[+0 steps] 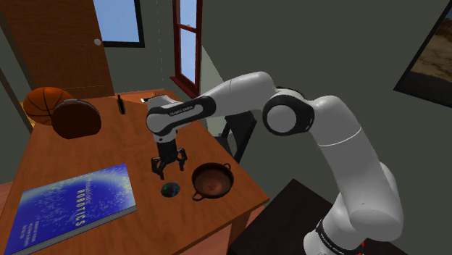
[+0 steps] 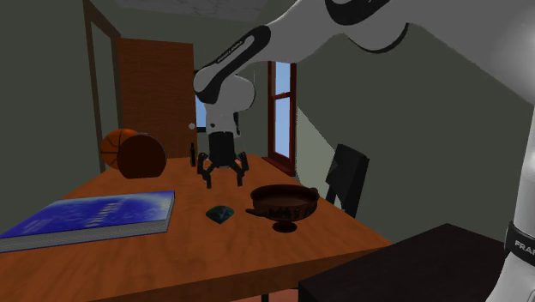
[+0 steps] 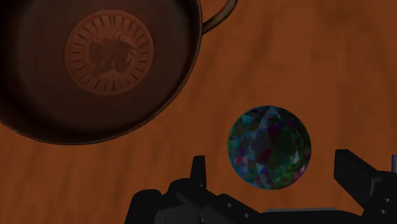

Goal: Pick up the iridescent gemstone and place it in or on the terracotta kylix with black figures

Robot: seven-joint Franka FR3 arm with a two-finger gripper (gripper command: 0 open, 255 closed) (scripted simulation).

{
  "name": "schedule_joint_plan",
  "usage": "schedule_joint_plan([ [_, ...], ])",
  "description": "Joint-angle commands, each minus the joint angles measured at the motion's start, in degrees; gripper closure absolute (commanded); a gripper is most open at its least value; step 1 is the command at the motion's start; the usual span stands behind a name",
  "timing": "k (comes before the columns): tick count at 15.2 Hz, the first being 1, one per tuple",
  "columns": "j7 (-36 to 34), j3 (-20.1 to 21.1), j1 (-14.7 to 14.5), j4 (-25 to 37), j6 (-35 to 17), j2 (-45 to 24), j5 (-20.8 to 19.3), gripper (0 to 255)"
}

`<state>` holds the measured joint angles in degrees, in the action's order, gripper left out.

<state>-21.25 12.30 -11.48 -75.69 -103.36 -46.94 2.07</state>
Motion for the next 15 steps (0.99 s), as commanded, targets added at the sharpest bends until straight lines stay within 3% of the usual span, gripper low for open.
schedule_joint_plan([
  [1,-0.8,-0.3,-1.2,8.0,2.3,-6.2,-0.3,0],
  [3,-1.3,-0.6,-2.3,16.6,5.2,-12.3,-0.6,0],
  [10,-1.3,-0.6,-2.3,10.8,-0.3,-12.0,-0.5,0],
  [15,-1.3,-0.6,-2.3,10.4,-0.8,-12.0,-0.5,0],
])
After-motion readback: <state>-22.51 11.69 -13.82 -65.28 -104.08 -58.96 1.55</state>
